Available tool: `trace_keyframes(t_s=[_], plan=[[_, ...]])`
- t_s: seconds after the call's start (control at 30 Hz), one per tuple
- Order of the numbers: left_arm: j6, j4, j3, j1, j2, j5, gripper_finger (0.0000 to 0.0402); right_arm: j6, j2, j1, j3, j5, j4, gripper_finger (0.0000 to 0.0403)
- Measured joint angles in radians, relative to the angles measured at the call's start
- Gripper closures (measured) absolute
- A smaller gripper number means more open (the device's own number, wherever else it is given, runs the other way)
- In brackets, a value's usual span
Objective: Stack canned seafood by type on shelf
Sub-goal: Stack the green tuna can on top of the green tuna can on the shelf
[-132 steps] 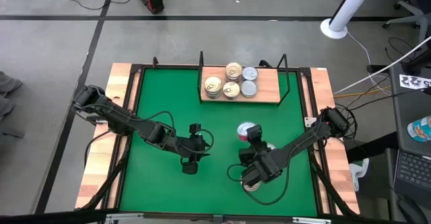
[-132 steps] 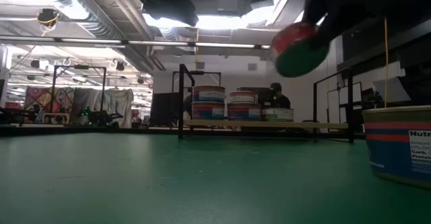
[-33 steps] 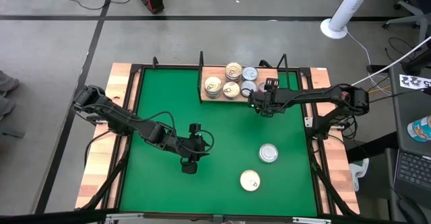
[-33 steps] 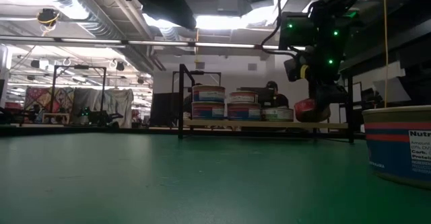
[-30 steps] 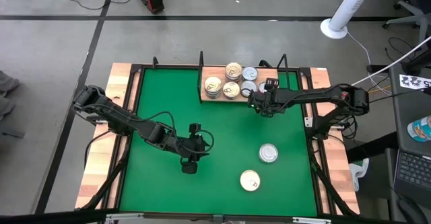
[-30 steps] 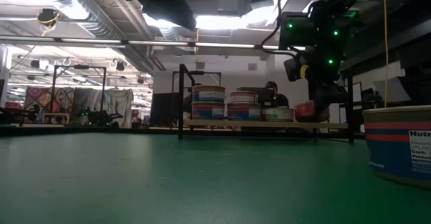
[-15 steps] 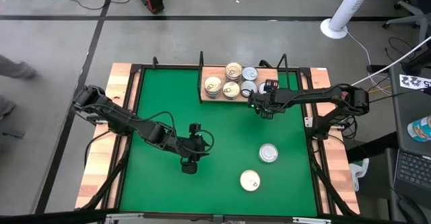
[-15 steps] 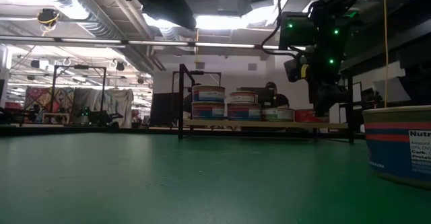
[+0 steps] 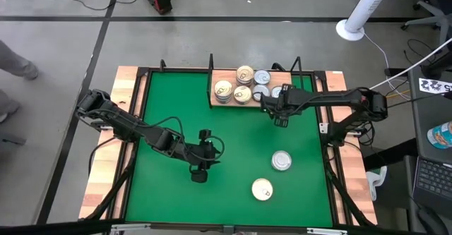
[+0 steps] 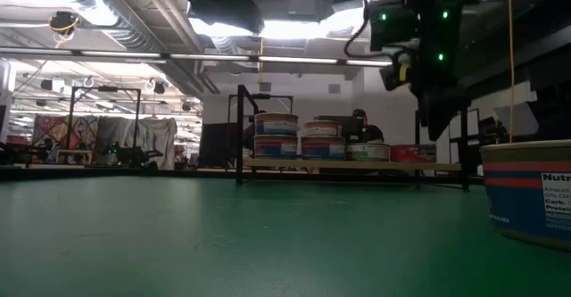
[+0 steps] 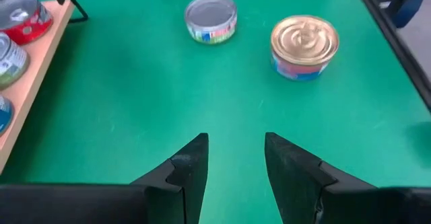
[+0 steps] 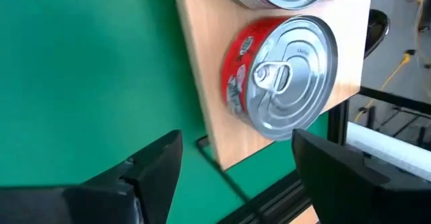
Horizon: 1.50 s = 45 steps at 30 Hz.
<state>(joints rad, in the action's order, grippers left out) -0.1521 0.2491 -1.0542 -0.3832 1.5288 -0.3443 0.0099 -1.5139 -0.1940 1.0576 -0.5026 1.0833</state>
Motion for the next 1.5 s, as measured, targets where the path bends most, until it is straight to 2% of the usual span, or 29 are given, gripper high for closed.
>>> trace_keyframes(t_s=[0.3, 0.53, 0.63, 0.77, 1.0, 1.13, 1.23, 1.5], plan=[[0.002, -0.038, 0.000, 0.000, 0.000, 0.000, 0.0260, 0.138, 0.000, 0.214, 0.092, 0.015, 0.123, 0.0125], [0.064, -0.129, -0.001, 0.000, 0.000, 0.001, 0.0260, 0.290, 0.000, 0.390, 0.101, 0.158, 0.154, 0.0125], [0.115, -0.207, -0.002, 0.003, 0.017, 0.001, 0.0260, 0.353, 0.000, 0.470, 0.101, 0.199, 0.153, 0.0125], [0.183, -0.336, -0.002, 0.013, 0.076, 0.009, 0.0260, 0.433, 0.000, 0.577, 0.101, 0.201, 0.153, 0.0125], [0.271, -0.587, -0.013, 0.077, 0.206, 0.095, 0.0260, 0.615, 0.000, 0.727, 0.101, 0.202, 0.151, 0.0125], [0.266, -0.606, -0.050, 0.121, 0.267, 0.176, 0.0260, 0.718, 0.000, 0.794, 0.101, 0.202, 0.128, 0.0125], [0.266, -0.608, -0.068, 0.140, 0.297, 0.212, 0.0260, 0.727, 0.000, 0.845, 0.093, 0.207, 0.072, 0.0125], [0.258, -0.589, -0.070, 0.152, 0.303, 0.231, 0.0260, 0.726, 0.000, 0.946, 0.018, 0.208, -0.134, 0.0125]])
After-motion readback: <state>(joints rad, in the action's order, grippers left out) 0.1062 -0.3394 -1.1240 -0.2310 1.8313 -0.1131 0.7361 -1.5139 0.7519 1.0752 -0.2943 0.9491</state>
